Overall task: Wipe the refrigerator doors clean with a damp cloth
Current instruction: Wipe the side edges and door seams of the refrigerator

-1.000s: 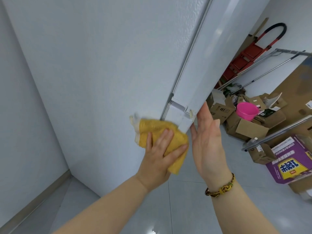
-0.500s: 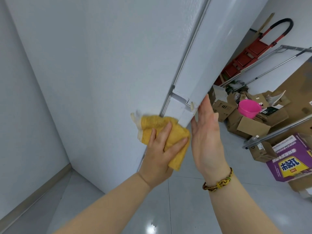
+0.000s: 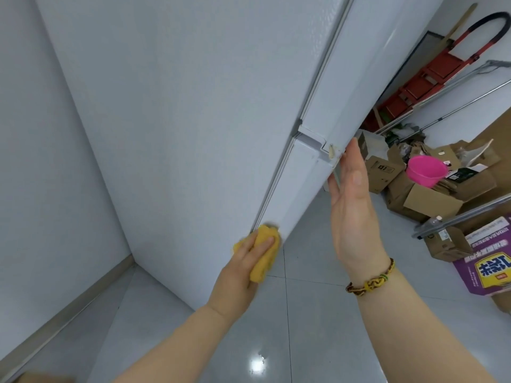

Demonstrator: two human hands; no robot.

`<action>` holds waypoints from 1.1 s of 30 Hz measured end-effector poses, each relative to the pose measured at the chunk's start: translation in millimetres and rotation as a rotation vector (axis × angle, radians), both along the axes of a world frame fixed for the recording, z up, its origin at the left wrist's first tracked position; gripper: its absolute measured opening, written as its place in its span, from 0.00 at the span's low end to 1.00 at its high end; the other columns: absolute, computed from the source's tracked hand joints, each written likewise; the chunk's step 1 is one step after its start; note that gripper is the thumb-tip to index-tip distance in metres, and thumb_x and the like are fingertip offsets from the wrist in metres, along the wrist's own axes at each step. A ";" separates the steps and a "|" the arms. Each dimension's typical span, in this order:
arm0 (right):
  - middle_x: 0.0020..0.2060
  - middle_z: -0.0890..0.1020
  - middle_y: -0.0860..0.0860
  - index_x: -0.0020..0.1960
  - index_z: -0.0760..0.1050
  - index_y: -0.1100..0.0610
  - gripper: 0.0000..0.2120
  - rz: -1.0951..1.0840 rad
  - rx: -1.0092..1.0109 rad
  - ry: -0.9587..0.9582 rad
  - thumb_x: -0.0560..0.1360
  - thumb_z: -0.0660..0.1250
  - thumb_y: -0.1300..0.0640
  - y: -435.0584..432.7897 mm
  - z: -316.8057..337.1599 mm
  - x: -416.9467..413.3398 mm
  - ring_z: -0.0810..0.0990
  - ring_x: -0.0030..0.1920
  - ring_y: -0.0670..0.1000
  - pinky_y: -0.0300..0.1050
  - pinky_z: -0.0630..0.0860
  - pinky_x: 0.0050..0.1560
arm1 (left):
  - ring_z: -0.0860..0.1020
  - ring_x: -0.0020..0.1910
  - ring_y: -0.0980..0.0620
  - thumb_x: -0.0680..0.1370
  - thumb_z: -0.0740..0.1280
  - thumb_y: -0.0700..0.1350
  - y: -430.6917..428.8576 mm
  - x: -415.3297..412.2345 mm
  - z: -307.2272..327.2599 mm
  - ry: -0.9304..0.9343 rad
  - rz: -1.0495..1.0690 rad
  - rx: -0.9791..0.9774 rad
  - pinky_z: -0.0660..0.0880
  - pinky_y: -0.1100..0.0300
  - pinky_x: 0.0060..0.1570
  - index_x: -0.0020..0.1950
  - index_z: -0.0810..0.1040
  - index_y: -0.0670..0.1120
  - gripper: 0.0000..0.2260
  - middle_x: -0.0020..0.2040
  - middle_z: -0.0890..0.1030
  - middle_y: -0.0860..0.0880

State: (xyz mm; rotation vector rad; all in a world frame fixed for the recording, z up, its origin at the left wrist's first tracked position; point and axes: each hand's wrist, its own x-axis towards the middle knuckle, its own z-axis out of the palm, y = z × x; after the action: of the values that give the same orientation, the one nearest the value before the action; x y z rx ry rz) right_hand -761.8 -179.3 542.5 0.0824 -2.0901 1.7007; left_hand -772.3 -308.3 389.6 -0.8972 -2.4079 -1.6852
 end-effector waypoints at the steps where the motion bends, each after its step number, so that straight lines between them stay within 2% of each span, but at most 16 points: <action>1: 0.69 0.57 0.34 0.62 0.54 0.32 0.29 -0.017 0.022 -0.026 0.65 0.54 0.25 -2.3 -4.1 1.8 0.53 0.73 0.37 0.44 0.51 0.75 | 0.66 0.64 0.69 0.68 0.55 0.35 -5.4 1.0 4.8 -0.097 0.024 0.095 0.63 0.77 0.58 0.62 0.63 0.70 0.33 0.67 0.62 0.61; 3: 0.69 0.55 0.33 0.62 0.52 0.32 0.21 -0.084 0.001 -0.099 0.72 0.53 0.32 -10.2 -18.7 9.2 0.54 0.70 0.33 0.31 0.53 0.72 | 0.66 0.59 0.78 0.72 0.55 0.36 -16.7 1.9 12.1 -0.239 0.080 0.259 0.61 0.81 0.57 0.61 0.70 0.65 0.27 0.63 0.67 0.64; 5: 0.72 0.55 0.37 0.65 0.51 0.37 0.17 -0.165 -0.072 -0.193 0.80 0.52 0.48 -17.0 -41.6 16.2 0.56 0.67 0.32 0.21 0.56 0.64 | 0.67 0.55 0.80 0.75 0.57 0.30 -27.8 -0.4 16.4 -0.340 0.099 0.342 0.63 0.82 0.53 0.60 0.66 0.60 0.25 0.60 0.69 0.64; 7: 0.73 0.57 0.42 0.71 0.52 0.45 0.21 -0.198 -0.132 -0.301 0.81 0.50 0.57 -21.6 -65.1 22.9 0.56 0.66 0.34 0.20 0.57 0.59 | 0.68 0.54 0.81 0.76 0.57 0.27 -39.1 -2.3 15.3 -0.402 0.115 0.359 0.63 0.83 0.53 0.62 0.63 0.57 0.26 0.59 0.69 0.64; 9: 0.73 0.59 0.44 0.73 0.54 0.51 0.22 -0.218 -0.174 -0.396 0.81 0.51 0.61 -29.4 -85.7 26.3 0.57 0.66 0.36 0.22 0.55 0.58 | 0.67 0.52 0.82 0.77 0.58 0.29 -50.7 -7.7 10.1 -0.442 0.127 0.326 0.62 0.84 0.51 0.63 0.63 0.55 0.23 0.58 0.69 0.65; 11: 0.72 0.60 0.45 0.73 0.55 0.52 0.23 -0.221 -0.158 -0.447 0.80 0.51 0.64 -34.3 -105.6 26.7 0.58 0.66 0.36 0.23 0.56 0.59 | 0.70 0.49 0.80 0.77 0.58 0.31 -55.4 -11.5 4.3 -0.461 0.155 0.299 0.63 0.85 0.48 0.60 0.66 0.54 0.20 0.55 0.70 0.65; 14: 0.72 0.60 0.45 0.73 0.54 0.51 0.25 -0.221 -0.122 -0.464 0.79 0.51 0.67 -38.1 -135.1 24.2 0.59 0.67 0.37 0.15 0.58 0.56 | 0.73 0.42 0.71 0.78 0.59 0.35 -51.7 -12.0 -7.8 -0.511 0.181 0.266 0.66 0.82 0.40 0.51 0.65 0.60 0.17 0.46 0.72 0.63; 16: 0.72 0.61 0.44 0.72 0.54 0.49 0.25 -0.223 -0.103 -0.420 0.79 0.52 0.67 -36.3 -146.3 23.9 0.59 0.68 0.36 0.14 0.57 0.56 | 0.74 0.38 0.72 0.78 0.59 0.37 -44.2 -13.1 -13.6 -0.507 0.168 0.268 0.67 0.81 0.37 0.46 0.66 0.58 0.14 0.44 0.72 0.61; 18: 0.70 0.62 0.41 0.69 0.55 0.45 0.24 -0.226 -0.084 -0.332 0.79 0.54 0.65 -30.4 -160.4 23.1 0.60 0.66 0.32 0.15 0.57 0.57 | 0.73 0.38 0.76 0.78 0.60 0.37 -34.2 -19.5 -21.4 -0.466 0.180 0.306 0.67 0.80 0.37 0.45 0.66 0.57 0.13 0.43 0.72 0.61; 20: 0.67 0.62 0.35 0.65 0.56 0.40 0.22 -0.225 -0.008 -0.246 0.79 0.57 0.60 -23.3 -183.1 24.1 0.61 0.63 0.25 0.16 0.57 0.58 | 0.73 0.39 0.77 0.77 0.61 0.36 -23.4 -25.1 -38.4 -0.403 0.203 0.384 0.67 0.81 0.38 0.45 0.67 0.57 0.14 0.43 0.72 0.61; 22: 0.66 0.60 0.31 0.63 0.56 0.37 0.21 -0.219 0.079 -0.196 0.75 0.56 0.53 -18.2 -215.7 26.7 0.58 0.63 0.23 0.17 0.55 0.61 | 0.74 0.39 0.76 0.76 0.63 0.36 -17.8 -26.8 -68.0 -0.362 0.241 0.474 0.67 0.81 0.38 0.46 0.69 0.55 0.12 0.43 0.73 0.61; 24: 0.65 0.58 0.28 0.62 0.56 0.35 0.22 -0.212 0.105 -0.183 0.72 0.55 0.52 -14.5 -248.2 29.1 0.56 0.63 0.22 0.18 0.54 0.62 | 0.74 0.40 0.76 0.74 0.68 0.43 -18.3 -28.7 -98.7 -0.357 0.270 0.551 0.68 0.81 0.40 0.47 0.72 0.54 0.08 0.45 0.75 0.61; 26: 0.63 0.57 0.26 0.61 0.57 0.34 0.21 -0.219 0.101 -0.153 0.72 0.55 0.50 -12.0 -286.1 31.9 0.56 0.61 0.20 0.19 0.55 0.63 | 0.75 0.44 0.75 0.69 0.66 0.52 -20.4 -29.1 -135.1 -0.322 0.313 0.612 0.69 0.80 0.44 0.47 0.74 0.57 0.08 0.48 0.76 0.62; 28: 0.63 0.59 0.26 0.62 0.56 0.34 0.21 -0.196 0.084 -0.135 0.72 0.56 0.49 -8.4 -309.1 25.8 0.57 0.62 0.21 0.20 0.56 0.64 | 0.76 0.47 0.73 0.67 0.64 0.54 -22.6 -36.2 -158.8 -0.291 0.331 0.666 0.71 0.77 0.50 0.47 0.74 0.60 0.09 0.49 0.77 0.64; 30: 0.67 0.60 0.31 0.65 0.56 0.37 0.23 -0.166 0.108 -0.037 0.71 0.57 0.44 -9.9 -334.0 18.8 0.58 0.66 0.27 0.22 0.56 0.65 | 0.76 0.47 0.71 0.68 0.63 0.52 -23.4 -39.0 -175.6 -0.249 0.308 0.743 0.71 0.73 0.53 0.46 0.75 0.59 0.08 0.49 0.77 0.63; 33: 0.71 0.56 0.35 0.67 0.53 0.38 0.27 -0.120 0.095 0.071 0.70 0.58 0.41 -12.5 -354.3 3.5 0.56 0.71 0.35 0.34 0.55 0.72 | 0.77 0.44 0.70 0.67 0.65 0.50 -14.1 -44.6 -176.5 -0.158 0.229 0.819 0.73 0.75 0.47 0.49 0.76 0.54 0.11 0.46 0.79 0.60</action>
State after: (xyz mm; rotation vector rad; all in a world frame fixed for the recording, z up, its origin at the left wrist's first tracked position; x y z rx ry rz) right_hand -758.3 -191.8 188.2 0.0445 -2.0792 1.5071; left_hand -816.9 -322.4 213.1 -0.3527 -1.5206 -2.3782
